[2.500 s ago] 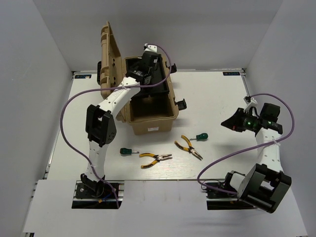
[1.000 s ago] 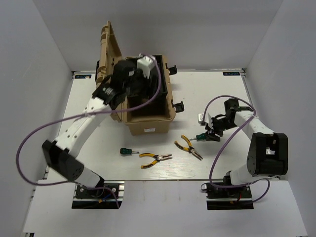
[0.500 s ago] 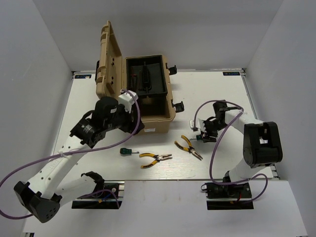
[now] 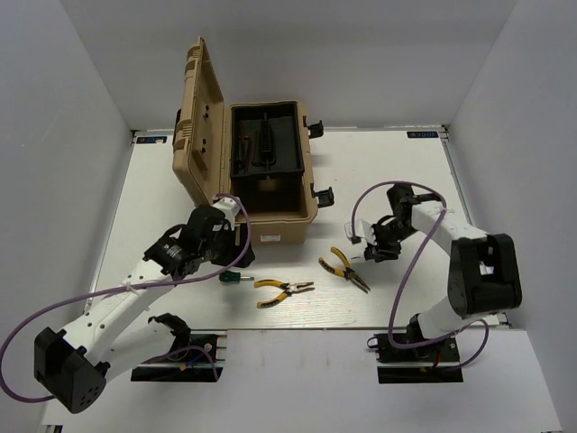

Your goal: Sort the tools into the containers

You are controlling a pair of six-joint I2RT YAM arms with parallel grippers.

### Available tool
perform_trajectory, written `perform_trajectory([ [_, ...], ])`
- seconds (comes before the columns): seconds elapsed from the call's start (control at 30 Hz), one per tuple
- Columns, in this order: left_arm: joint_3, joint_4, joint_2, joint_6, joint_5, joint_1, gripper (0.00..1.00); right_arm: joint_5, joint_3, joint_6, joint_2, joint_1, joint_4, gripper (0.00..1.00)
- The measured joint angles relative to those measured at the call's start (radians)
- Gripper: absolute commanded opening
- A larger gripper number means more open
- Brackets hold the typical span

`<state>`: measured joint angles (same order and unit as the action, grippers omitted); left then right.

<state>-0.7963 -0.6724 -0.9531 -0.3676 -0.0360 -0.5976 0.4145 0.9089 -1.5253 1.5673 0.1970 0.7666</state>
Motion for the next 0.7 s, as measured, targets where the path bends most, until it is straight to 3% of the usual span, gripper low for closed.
perform_trajectory([
  [0.1,0.023,-0.006,0.007,-0.024,0.023,0.002,0.82,0.024,0.063,0.009,-0.084,0.001,0.151,0.00],
  [0.33,0.038,-0.005,0.008,-0.058,0.056,0.002,0.83,0.192,0.433,0.126,-0.153,0.017,0.425,0.00],
  [0.4,0.051,-0.011,-0.001,-0.070,0.069,0.002,0.84,0.241,0.485,0.239,-0.163,0.030,0.402,0.00],
  [0.53,0.055,-0.019,-0.010,-0.085,0.095,0.000,0.84,0.259,0.535,0.634,-0.134,0.092,0.204,0.00],
  [0.7,0.055,-0.029,-0.008,-0.085,0.102,0.000,0.84,0.185,0.802,1.141,0.111,0.166,-0.051,0.00],
])
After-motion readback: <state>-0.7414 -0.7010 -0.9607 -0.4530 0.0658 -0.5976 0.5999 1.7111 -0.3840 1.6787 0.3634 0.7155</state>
